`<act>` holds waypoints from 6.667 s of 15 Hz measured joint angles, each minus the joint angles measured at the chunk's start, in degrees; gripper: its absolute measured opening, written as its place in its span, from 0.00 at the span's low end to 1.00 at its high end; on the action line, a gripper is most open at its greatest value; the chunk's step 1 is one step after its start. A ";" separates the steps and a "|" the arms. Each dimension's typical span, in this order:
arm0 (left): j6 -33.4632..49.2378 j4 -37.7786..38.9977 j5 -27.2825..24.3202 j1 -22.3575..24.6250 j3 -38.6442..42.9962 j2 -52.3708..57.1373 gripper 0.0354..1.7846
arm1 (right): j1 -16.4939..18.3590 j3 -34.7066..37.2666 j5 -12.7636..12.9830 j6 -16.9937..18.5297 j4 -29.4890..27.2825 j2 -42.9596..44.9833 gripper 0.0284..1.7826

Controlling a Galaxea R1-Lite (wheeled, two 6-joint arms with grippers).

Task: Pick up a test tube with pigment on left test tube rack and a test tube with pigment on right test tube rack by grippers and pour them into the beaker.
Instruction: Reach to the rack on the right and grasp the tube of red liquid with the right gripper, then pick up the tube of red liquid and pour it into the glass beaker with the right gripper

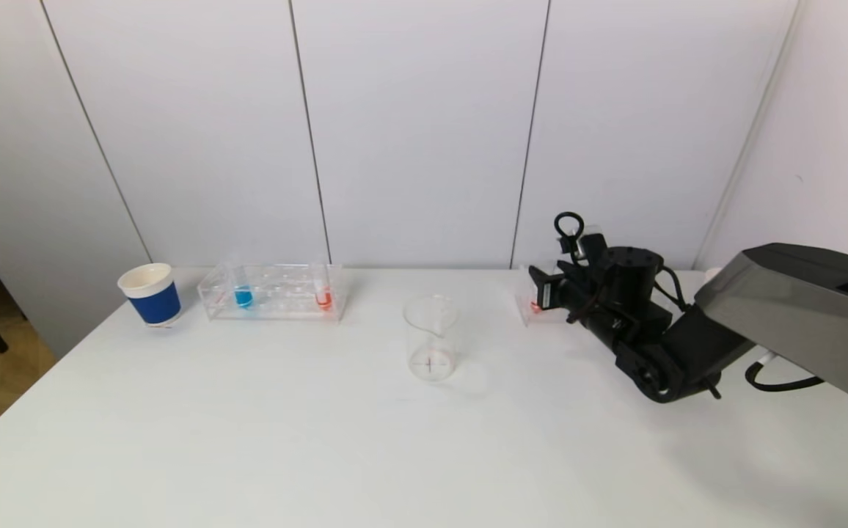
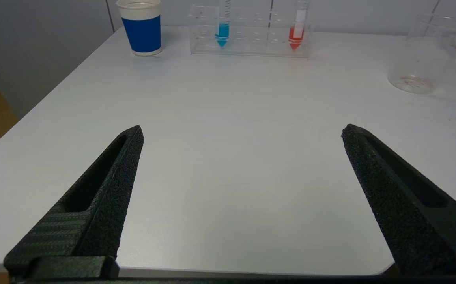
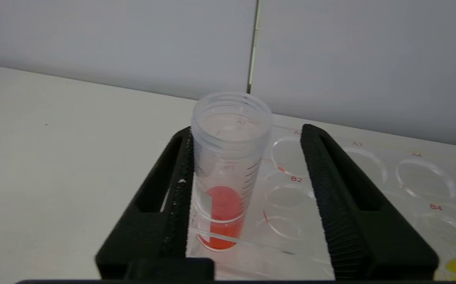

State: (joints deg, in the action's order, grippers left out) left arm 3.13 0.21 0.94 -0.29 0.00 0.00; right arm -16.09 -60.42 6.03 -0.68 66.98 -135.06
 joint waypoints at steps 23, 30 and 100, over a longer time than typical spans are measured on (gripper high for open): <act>0.00 0.01 -0.01 -0.01 0.00 0.00 0.99 | -1.05 0.06 0.33 -0.80 -4.99 5.77 0.26; 0.00 0.00 0.00 -0.01 0.00 0.00 0.99 | -1.11 -0.49 0.29 -1.05 -7.41 9.81 0.26; -0.02 0.00 0.00 -0.04 0.00 0.00 0.99 | -12.02 -8.98 -15.74 -54.31 -40.80 24.22 0.26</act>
State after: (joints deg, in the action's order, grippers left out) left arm 3.11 0.21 0.94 -0.33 0.00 0.00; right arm -28.11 -69.40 -9.70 -54.99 26.17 -110.84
